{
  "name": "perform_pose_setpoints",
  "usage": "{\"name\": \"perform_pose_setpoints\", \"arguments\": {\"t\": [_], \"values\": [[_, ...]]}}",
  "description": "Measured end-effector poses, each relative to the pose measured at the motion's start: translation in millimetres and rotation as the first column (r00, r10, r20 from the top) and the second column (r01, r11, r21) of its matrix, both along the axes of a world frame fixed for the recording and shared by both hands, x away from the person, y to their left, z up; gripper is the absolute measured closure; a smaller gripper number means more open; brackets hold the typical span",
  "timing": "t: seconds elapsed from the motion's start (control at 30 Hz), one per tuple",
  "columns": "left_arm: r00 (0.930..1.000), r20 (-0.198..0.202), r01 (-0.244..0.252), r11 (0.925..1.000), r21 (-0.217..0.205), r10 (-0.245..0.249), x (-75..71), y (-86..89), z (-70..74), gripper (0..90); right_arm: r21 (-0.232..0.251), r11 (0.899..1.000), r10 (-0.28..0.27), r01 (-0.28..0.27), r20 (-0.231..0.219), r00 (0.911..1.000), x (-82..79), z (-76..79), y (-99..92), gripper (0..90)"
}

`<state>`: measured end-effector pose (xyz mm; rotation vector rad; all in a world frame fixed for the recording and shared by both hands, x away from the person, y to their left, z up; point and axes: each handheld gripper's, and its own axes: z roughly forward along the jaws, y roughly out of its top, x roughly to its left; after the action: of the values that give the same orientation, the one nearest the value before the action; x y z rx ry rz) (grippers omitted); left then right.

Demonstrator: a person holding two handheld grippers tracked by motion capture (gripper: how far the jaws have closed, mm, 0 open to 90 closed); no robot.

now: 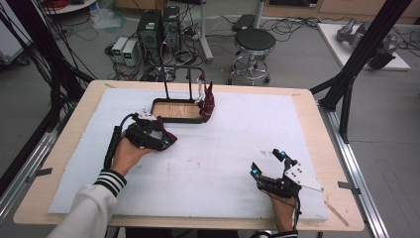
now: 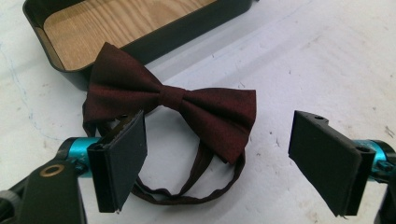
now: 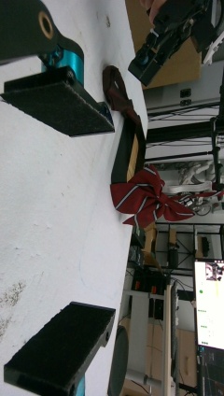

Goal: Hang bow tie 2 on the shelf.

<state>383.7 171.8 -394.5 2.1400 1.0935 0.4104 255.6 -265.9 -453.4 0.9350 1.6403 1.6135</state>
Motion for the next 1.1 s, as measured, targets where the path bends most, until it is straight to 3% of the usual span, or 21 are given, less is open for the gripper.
{"name": "perform_pose_setpoints", "arguments": {"t": [0.17, 0.43, 0.57, 0.7, 0.97, 1.1], "values": [[0.9997, -0.015, -0.017, 0.9998, 0.006, 0.017, 4.3, -5.8, -0.5, 20.6, 0.002, 1.0, -0.001, 0.001, 0.0, 1.0, -0.1, -0.1, -0.6, 9.4], [0.9949, -0.094, -0.035, 0.9994, 0.004, 0.035, 9.9, -12.1, -5.9, 22.7, 0.003, 1.0, -0.004, 0.004, 0.003, 1.0, -0.8, -0.2, -0.3, 9.4], [0.9921, -0.113, -0.053, 0.9985, 0.011, 0.054, 12.3, -12.9, -7.7, 23.9, 0.003, 1.0, -0.003, 0.003, 0.004, 1.0, -1.0, -0.3, -0.4, 9.4], [0.9877, -0.14, -0.072, 0.9974, -0.007, 0.07, 15.2, -12.8, -9.4, 26.6, 0.001, 1.0, -0.004, 0.004, 0.013, 0.9999, -0.4, -0.4, -1.2, 9.4], [0.978, -0.185, -0.096, 0.9953, 0.013, 0.096, 19.5, -14.6, -14.9, 27.9, 0.012, 1.0, -0.005, 0.005, 0.003, 1.0, -0.6, -0.4, -0.9, 9.4], [0.9727, -0.211, -0.102, 0.9948, -0.008, 0.098, 22.5, -15.6, -17.5, 30.7, 0.013, 1.0, -0.006, 0.006, 0.001, 1.0, -0.7, -0.4, -0.9, 9.4]]}}
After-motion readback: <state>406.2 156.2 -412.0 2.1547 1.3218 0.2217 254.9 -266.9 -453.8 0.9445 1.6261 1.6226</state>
